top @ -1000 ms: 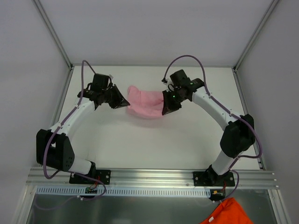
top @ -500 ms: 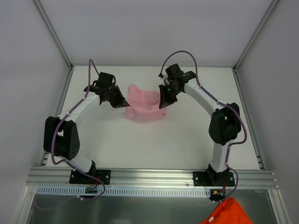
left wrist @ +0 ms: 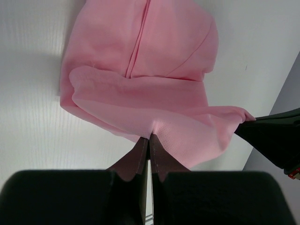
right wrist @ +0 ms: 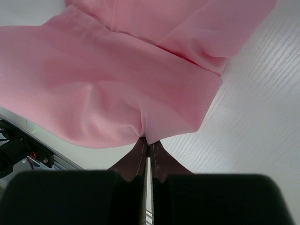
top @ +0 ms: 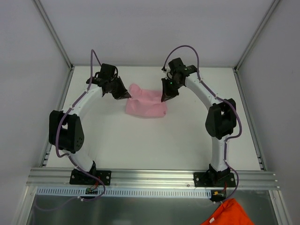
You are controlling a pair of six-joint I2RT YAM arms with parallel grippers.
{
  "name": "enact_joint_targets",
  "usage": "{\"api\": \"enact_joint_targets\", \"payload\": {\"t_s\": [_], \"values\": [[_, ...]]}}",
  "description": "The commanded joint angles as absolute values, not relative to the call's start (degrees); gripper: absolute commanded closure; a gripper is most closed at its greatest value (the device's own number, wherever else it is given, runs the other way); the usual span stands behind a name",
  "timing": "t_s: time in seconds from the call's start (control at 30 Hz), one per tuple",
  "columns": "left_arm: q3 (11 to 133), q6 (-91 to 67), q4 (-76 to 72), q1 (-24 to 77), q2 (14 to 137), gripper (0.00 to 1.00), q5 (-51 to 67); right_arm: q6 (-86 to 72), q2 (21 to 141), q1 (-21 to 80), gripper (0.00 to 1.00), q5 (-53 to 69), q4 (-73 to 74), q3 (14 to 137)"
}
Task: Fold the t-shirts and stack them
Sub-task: Fold the long partially folded tshirt into a neat square
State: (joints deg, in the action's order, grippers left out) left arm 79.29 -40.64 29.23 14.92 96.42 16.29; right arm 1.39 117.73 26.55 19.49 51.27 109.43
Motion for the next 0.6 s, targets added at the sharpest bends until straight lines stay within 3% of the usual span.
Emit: {"api": "enact_joint_targets", "payload": {"t_s": [0.0,0.57], "values": [[84.6,-38.6,30.2,14.2,99.0,1.0,15.9,2.2,117.9,25.8,0.99,18.8,52.6,112.1],[93.4,-38.1,30.0,12.9,109.9,1.0,14.6,1.1,122.8,24.0,0.99,14.8,46.1,114.6]]}}
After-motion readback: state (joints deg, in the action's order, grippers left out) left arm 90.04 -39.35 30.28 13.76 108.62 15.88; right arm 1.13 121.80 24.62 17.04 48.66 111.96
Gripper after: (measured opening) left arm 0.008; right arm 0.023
